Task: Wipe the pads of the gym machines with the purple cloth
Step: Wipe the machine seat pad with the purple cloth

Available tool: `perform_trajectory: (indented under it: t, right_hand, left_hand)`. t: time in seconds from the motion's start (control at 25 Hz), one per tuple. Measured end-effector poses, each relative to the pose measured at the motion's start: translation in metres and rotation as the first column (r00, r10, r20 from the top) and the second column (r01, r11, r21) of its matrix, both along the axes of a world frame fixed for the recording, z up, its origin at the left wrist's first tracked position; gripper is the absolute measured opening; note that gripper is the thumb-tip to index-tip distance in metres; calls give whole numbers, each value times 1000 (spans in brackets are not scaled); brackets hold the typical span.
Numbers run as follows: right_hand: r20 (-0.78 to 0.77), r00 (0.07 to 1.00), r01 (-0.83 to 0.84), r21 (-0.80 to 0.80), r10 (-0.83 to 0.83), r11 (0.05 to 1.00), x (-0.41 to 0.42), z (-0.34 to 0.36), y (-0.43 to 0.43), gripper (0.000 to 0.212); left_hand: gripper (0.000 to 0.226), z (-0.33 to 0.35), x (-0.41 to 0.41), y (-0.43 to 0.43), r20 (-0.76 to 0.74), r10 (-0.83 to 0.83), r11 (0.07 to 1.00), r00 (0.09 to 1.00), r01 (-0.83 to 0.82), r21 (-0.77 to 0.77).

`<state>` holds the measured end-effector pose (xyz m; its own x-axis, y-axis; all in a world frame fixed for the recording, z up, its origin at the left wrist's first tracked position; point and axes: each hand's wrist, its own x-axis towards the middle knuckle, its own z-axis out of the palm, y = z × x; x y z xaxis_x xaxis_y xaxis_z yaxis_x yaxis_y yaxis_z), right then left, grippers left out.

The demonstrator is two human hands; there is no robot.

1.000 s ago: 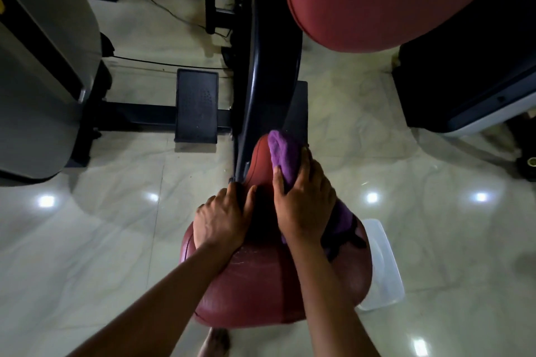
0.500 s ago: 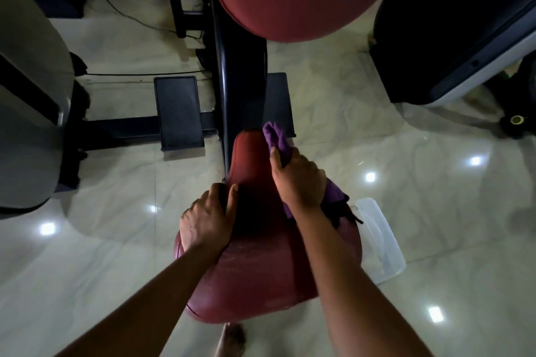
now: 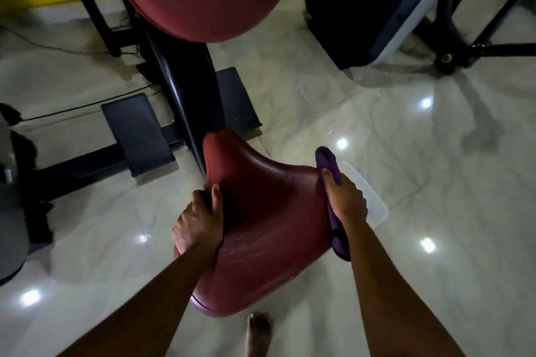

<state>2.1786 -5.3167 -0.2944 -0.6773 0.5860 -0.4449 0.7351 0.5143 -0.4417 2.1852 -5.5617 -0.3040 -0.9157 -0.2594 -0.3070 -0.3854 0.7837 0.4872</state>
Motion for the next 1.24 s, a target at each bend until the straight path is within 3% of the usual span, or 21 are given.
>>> perform_trajectory:
  t: [0.12, 0.28, 0.36, 0.48, 0.72, 0.8, 0.84, 0.92, 1.0, 1.12, 1.24]
  right_hand:
    - [-100, 936, 329, -96, -338, 940, 40, -1, -19, 53]
    - [-170, 640, 705, -258, -749, 661, 67, -14, -69, 55]
    - [-164, 529, 770, -319, -833, 552, 78, -17, -96, 58]
    - [-118, 437, 824, -345, -892, 450, 92, -15, -133, 59]
    - [-134, 353, 872, -312, -926, 378, 107, -17, -213, 60]
    - [-169, 430, 874, -168, -887, 456, 105, -16, -242, 65]
    - [-203, 531, 836, -32, -823, 547, 102, -15, -256, 66]
    - [-200, 772, 635, 256, -603, 729, 98, -14, -275, 65]
    - [-145, 929, 368, 431, -340, 824, 98, -18, -265, 65]
    - [-181, 983, 109, 542, -11, 833, 98, -25, -207, 61]
    - [-125, 988, -1, 585, 91, 811, 73, -22, -146, 60]
  left_hand:
    - [57, -1, 1, -3, -16, -39, 999, 999, 40, 14]
    - [56, -6, -1, -5, -49, -42, 997, 998, 45, 59]
    - [58, -7, -2, -8, -18, -61, 995, 998, 62, 76]
    - [62, -7, -5, -15, 60, -113, 986, 992, 105, 127]
    - [66, -9, -7, -24, 103, -177, 968, 979, 155, 199]
    - [61, -5, -2, -29, 99, -212, 958, 972, 186, 220]
    - [59, -4, 2, -31, 93, -217, 954, 972, 191, 229]
    - [56, -4, 10, -33, 60, -213, 953, 975, 194, 231]
    - [55, -8, 13, -32, 20, -207, 959, 978, 198, 201]
    - [54, -13, 12, -31, 14, -190, 969, 982, 185, 165]
    - [53, -13, 13, -32, -11, -205, 966, 979, 205, 155]
